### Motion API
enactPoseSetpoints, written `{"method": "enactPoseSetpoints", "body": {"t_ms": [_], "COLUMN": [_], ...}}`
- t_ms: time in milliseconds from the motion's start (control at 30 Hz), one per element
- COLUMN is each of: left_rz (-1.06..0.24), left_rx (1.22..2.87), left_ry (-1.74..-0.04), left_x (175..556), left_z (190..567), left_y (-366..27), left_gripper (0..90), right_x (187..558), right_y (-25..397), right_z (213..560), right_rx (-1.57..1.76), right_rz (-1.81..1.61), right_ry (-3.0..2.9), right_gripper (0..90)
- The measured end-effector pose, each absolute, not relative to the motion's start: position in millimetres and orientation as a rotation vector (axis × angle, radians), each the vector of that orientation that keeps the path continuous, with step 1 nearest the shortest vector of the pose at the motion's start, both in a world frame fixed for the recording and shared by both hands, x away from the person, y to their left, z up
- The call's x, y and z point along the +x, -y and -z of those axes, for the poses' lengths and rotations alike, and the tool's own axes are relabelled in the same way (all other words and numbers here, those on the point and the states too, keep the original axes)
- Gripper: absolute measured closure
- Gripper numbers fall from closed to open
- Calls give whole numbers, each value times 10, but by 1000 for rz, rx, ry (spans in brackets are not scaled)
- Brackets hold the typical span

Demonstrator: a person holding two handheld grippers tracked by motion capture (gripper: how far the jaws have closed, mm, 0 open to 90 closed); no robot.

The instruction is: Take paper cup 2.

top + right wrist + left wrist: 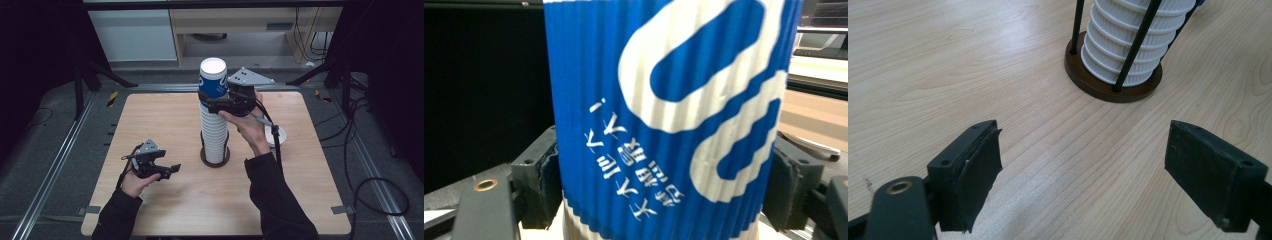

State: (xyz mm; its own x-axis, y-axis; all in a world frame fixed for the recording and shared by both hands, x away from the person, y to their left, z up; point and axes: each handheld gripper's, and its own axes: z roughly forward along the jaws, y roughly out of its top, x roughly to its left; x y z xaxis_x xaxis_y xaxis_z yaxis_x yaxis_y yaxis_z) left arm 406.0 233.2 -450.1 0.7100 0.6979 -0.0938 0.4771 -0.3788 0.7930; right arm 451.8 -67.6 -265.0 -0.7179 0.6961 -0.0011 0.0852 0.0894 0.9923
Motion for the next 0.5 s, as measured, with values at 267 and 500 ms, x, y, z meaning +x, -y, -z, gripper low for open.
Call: {"method": "enactPoseSetpoints", "body": {"t_ms": [267,500], "left_rz": [-328,-328], "left_rx": [2049,2051], "left_ry": [-892,-891], "left_x": [4054,4054], "left_z": [4501,4502], "left_y": [-2326,-2322], "left_gripper": [142,143], "right_x": [4499,4483], "right_y": [670,682], "right_z": [2495,2362], "right_rx": [742,728], "right_rz": [-1674,-1673], "right_ry": [-1873,-1845], "right_gripper": [204,206]}}
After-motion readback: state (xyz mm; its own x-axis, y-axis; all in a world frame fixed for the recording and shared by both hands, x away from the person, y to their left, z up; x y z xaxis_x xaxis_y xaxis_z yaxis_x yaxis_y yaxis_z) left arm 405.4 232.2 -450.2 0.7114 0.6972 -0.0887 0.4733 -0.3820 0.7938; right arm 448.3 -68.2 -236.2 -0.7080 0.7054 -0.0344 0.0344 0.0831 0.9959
